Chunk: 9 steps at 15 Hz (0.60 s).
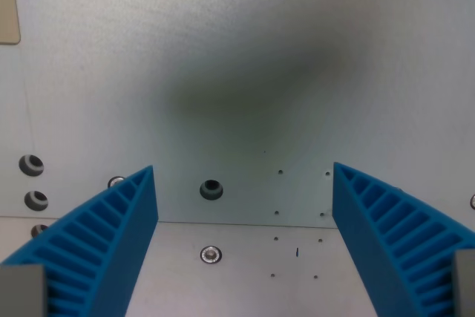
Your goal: Rotate around base positive z
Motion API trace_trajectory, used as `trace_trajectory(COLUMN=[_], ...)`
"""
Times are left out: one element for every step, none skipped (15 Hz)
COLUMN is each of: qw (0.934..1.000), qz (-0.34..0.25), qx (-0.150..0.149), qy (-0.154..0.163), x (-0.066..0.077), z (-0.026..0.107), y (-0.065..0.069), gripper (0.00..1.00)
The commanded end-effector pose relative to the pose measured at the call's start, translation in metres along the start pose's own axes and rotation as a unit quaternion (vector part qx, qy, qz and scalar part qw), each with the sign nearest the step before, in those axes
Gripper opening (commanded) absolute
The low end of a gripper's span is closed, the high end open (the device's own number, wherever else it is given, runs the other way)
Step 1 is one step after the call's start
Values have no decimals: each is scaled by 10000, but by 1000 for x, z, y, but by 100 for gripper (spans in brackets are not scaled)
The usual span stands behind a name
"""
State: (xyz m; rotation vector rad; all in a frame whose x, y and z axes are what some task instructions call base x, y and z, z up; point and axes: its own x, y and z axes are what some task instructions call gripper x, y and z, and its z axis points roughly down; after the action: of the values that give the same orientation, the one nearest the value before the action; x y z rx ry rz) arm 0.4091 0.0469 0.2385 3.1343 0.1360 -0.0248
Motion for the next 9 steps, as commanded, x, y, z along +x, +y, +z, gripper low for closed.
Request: trace_trajectory(qw=[10000,9999,9998,9996,9994,9992,9989,9986,9982], qz=[-65,-132,-198,-265,-332,-398,-465,-531,-598], qx=[-3,-4,-5,-7,-8,-9,-10,-12,-13], qy=[35,35,36,36,36,36,37,37,37], x=[1,1,1,1,1,1,1,1,1], z=[-3,-3,-3,-3,-3,-3,-3,-3,-3], y=[0,0,0,0,0,0,0,0,0], gripper=[100,100,100,100,100,100,100,100,100])
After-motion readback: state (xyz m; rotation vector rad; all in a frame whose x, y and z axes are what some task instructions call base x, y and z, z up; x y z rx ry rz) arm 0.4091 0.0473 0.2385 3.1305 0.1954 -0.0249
